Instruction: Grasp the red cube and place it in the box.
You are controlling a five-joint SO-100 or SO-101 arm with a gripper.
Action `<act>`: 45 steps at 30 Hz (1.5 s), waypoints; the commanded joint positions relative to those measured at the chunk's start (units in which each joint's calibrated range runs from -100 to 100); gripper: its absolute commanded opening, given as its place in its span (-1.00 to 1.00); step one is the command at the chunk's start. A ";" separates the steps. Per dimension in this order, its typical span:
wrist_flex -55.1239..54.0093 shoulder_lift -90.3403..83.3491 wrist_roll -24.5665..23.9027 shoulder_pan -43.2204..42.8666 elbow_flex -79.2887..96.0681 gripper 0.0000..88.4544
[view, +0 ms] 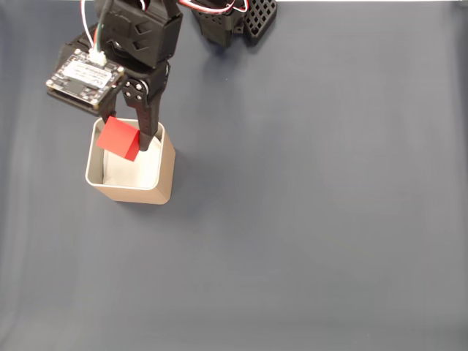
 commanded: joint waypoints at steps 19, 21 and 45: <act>-3.23 1.28 -0.20 -0.63 -1.52 -0.82; -3.23 1.28 -0.20 -0.63 -1.52 -0.82; -2.65 -0.28 -0.39 0.58 0.57 -0.44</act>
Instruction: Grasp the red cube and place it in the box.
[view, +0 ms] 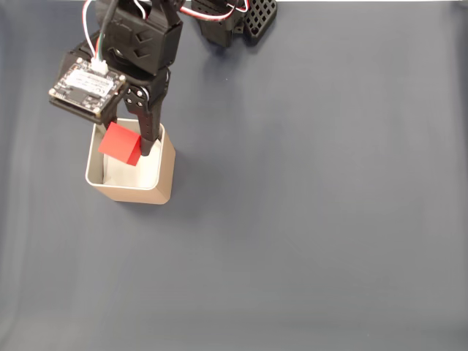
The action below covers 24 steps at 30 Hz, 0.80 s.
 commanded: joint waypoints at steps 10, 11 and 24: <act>-0.87 -1.79 0.24 0.79 -0.06 -0.26; -0.87 -1.79 0.29 0.79 -0.06 -0.26; -1.44 -2.22 0.44 0.65 0.39 -0.24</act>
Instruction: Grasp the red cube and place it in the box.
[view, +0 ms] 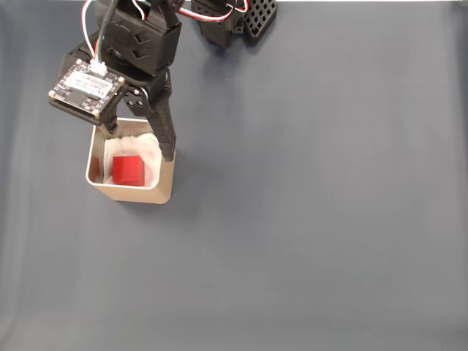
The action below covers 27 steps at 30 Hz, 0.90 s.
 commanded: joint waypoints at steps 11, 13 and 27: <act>-1.86 -2.57 0.39 0.50 -0.43 -0.24; -1.94 -2.57 0.29 0.50 -0.43 -0.24; -2.35 -3.78 -0.34 -1.06 -0.43 -1.00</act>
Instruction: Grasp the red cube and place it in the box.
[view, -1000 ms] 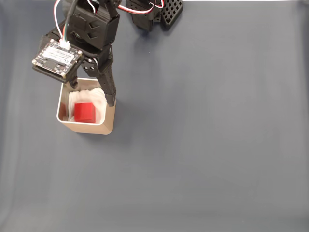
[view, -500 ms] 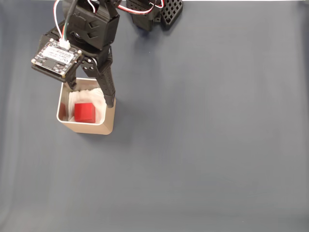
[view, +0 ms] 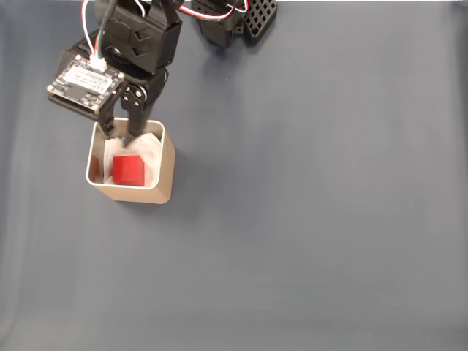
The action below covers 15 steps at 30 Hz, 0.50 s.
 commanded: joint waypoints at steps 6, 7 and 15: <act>-1.05 -4.34 -1.37 -5.59 -0.43 -1.00; -1.05 -4.86 -1.71 -7.01 -0.43 -1.00; -0.39 -11.35 -3.32 -20.64 3.49 -1.00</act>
